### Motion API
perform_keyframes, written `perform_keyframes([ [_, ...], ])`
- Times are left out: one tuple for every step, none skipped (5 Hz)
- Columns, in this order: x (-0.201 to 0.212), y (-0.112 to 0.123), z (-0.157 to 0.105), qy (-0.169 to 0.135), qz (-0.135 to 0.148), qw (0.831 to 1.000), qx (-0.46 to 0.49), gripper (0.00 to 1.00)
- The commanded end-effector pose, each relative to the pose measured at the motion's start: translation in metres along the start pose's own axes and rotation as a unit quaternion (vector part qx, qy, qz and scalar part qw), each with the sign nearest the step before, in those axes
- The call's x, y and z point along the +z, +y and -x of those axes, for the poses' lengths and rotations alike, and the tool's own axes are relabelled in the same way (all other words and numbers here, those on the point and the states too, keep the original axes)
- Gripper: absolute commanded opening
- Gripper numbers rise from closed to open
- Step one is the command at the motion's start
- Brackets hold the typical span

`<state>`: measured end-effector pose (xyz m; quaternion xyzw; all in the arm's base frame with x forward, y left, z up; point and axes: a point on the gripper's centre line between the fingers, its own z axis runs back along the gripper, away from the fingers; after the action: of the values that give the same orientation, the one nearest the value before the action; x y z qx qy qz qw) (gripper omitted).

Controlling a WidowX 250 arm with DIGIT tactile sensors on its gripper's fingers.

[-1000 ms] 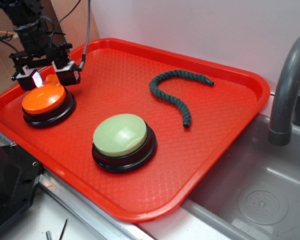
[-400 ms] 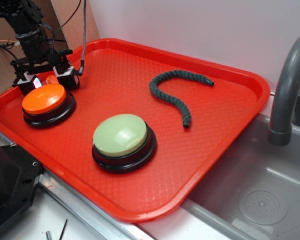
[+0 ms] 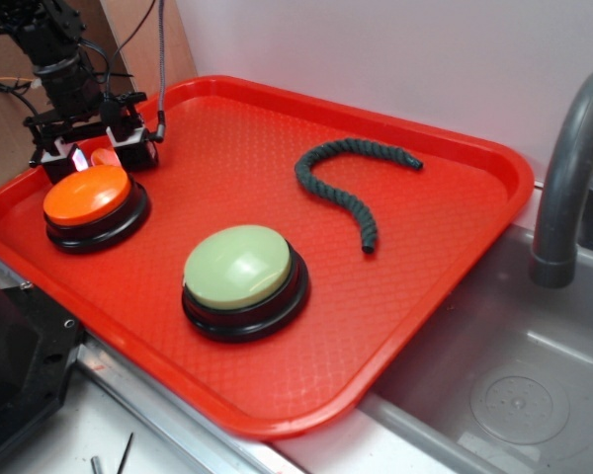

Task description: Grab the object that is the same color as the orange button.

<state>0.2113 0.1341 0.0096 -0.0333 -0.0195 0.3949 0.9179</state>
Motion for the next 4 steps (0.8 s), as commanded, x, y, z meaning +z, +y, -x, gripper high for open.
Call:
perform_keyframes([
  [-0.015, -0.008, -0.008, 0.007, -0.028, 1.0, 0.006, 0.0],
  [-0.009, -0.014, -0.012, 0.007, -0.035, 0.999, 0.005, 0.0],
  [0.012, -0.026, -0.008, 0.006, -0.033, 0.999, -0.019, 0.0],
  [0.045, -0.043, 0.004, -0.008, -0.028, 0.999, -0.042, 0.0],
])
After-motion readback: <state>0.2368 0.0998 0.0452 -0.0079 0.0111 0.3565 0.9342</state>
